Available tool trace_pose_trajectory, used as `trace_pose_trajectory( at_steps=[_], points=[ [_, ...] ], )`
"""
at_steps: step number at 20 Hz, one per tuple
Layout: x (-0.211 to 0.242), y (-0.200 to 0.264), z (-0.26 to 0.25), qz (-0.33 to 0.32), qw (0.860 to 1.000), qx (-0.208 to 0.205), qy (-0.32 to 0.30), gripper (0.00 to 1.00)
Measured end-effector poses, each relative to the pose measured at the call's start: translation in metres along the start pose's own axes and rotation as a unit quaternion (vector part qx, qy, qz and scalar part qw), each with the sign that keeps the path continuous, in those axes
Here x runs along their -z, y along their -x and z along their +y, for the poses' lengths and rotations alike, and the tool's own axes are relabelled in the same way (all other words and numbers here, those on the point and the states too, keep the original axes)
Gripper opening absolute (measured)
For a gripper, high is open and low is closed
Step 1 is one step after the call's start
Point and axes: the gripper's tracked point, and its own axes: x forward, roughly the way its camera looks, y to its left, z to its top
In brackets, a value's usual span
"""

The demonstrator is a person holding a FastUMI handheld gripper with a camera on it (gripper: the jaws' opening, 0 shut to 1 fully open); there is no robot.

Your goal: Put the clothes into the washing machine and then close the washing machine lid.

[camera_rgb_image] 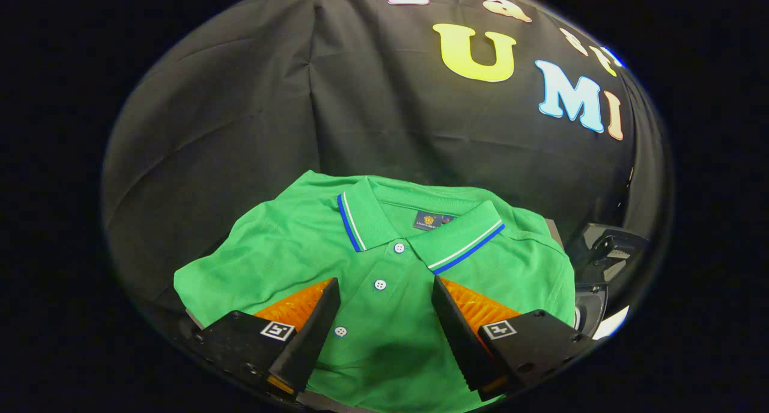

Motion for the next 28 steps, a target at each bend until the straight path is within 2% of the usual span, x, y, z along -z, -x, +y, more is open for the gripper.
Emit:
trace_pose_trajectory(
  at_steps=[3,9,10,12,14,16,21,28],
  points=[
    [-0.001,-0.003,0.003,0.007,1.0,-0.011,0.004,0.85],
    [-0.003,-0.002,0.004,0.011,1.0,-0.009,0.015,0.84],
    [-0.004,0.0,0.008,0.005,1.0,-0.018,0.015,0.84],
    [-0.002,-0.002,0.008,-0.008,1.0,-0.008,-0.002,0.37],
    [-0.004,-0.002,0.011,-0.008,1.0,-0.007,0.007,0.37],
    [-0.005,0.002,0.011,-0.019,1.0,-0.003,-0.001,0.04],
    [-0.011,0.002,0.01,-0.041,0.999,-0.004,0.028,0.01],
    [-0.042,0.036,0.006,-0.109,0.993,-0.03,0.016,0.01]
  ],
)
